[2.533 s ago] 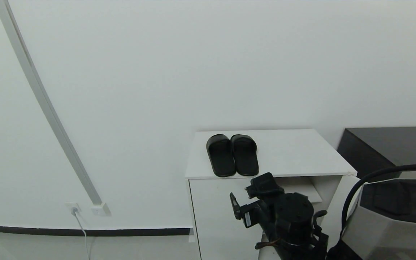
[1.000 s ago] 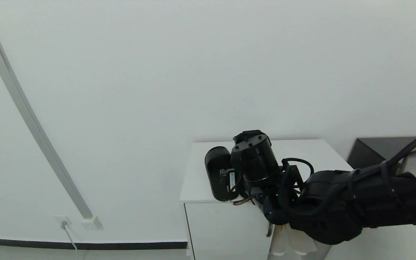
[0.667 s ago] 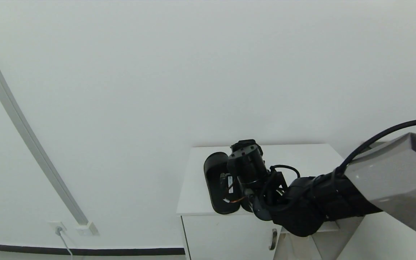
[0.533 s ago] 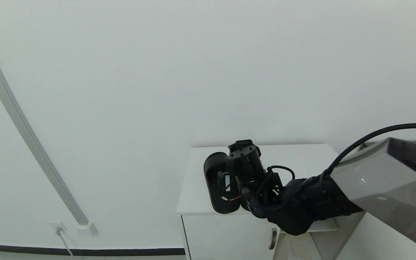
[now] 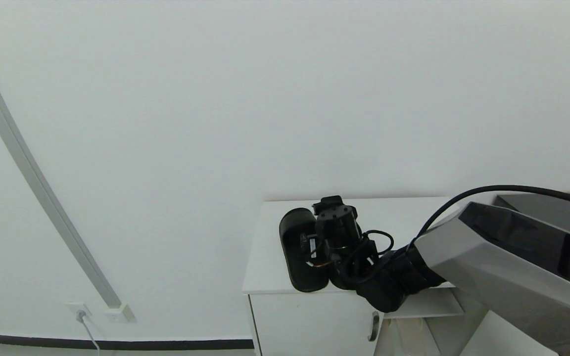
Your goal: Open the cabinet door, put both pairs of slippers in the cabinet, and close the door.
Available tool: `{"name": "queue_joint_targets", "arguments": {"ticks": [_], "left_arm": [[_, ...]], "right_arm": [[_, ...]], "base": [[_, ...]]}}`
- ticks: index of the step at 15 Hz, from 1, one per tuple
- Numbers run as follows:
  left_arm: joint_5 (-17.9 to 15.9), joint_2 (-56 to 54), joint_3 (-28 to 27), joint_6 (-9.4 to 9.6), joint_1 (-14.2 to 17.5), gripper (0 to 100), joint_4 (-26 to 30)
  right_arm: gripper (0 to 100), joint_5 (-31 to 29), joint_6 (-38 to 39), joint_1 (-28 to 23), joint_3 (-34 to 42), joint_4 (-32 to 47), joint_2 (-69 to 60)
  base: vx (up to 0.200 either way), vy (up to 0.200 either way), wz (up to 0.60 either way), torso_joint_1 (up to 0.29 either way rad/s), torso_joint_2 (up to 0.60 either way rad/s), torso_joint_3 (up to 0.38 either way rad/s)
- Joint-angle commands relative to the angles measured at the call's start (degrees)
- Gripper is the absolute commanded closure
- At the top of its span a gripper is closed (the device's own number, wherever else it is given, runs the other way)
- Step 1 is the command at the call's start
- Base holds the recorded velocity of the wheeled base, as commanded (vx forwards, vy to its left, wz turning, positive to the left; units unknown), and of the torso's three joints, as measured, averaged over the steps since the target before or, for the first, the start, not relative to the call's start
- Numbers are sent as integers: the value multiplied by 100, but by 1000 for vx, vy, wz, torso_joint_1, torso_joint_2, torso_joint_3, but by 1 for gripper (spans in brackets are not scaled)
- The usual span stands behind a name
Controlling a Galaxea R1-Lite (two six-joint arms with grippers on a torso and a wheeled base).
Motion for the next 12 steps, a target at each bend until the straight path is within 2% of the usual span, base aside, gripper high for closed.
{"name": "queue_joint_targets", "arguments": {"ticks": [1,5,6,12], "left_arm": [[4,4,1,-1,0,100,-1],[4,4,1,-1,0,100,-1],[4,4,1,-1,0,100,-1],[4,4,1,-1,0,100,-1]], "right_arm": [[0,4,-1,-40,-159,-3,225],[0,4,26,-75,-194,-38,234],[100,13,26,-92,-203,-38,243],[100,21,26,-110,-229,-38,252]], "base": [[0,0,0,0,0,0],[0,0,0,0,0,0],[0,0,0,0,0,0],[0,0,0,0,0,0]]}}
